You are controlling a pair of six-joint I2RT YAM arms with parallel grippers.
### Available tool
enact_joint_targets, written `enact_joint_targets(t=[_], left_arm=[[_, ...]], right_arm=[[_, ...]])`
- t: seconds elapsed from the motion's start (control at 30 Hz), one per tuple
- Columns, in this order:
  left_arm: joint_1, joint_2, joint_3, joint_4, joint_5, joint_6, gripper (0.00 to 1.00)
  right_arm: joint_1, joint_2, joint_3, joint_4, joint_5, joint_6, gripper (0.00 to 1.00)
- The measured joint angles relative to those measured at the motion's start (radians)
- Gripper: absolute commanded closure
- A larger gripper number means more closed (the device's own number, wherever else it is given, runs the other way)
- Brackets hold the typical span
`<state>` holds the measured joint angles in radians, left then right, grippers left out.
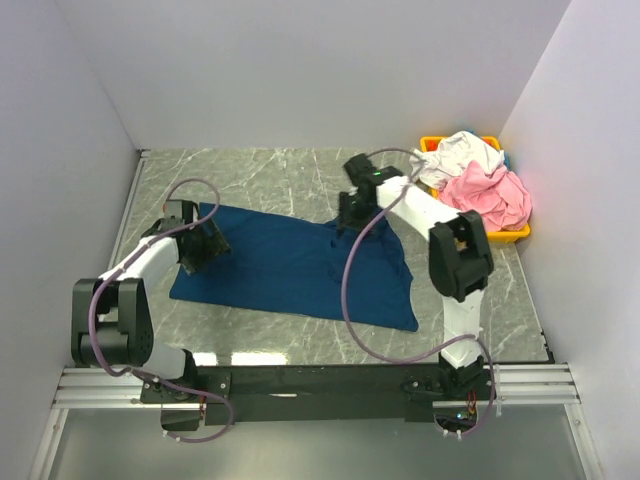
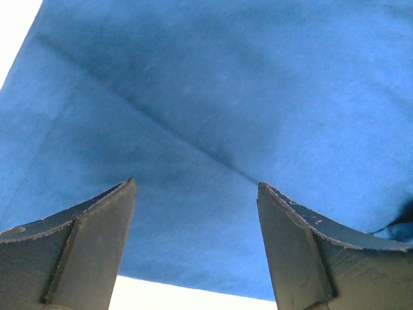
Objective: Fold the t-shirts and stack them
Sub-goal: Fold the tshirt
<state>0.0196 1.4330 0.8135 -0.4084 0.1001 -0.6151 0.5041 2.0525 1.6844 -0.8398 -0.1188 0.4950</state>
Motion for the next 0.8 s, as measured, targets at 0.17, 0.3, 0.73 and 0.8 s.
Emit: enact_joint_targets(t=[0.17,0.3,0.73,0.8], left_arm=[[-0.050,0.062,0.048,0.035,-0.010,0.012,0.18],[-0.054,0.106,0.050,0.062,0.000,0.010,0.18],[-0.053,0.120,0.050,0.068,0.008,0.009,0.18],[-0.053,0.122,0.050,0.068,0.008,0.010,0.18]], right_arm=[[-0.161,-0.081,-0.082,0.025,0.002,-0.036,0.42],[-0.243,-0.085,-0.108,0.063,-0.007,-0.079,0.42],[-0.265,-0.040,-0.152,0.150,-0.121,-0.150,0.43],[-0.265,-0.028,-0.152,0.156,-0.128,-0.156,0.43]])
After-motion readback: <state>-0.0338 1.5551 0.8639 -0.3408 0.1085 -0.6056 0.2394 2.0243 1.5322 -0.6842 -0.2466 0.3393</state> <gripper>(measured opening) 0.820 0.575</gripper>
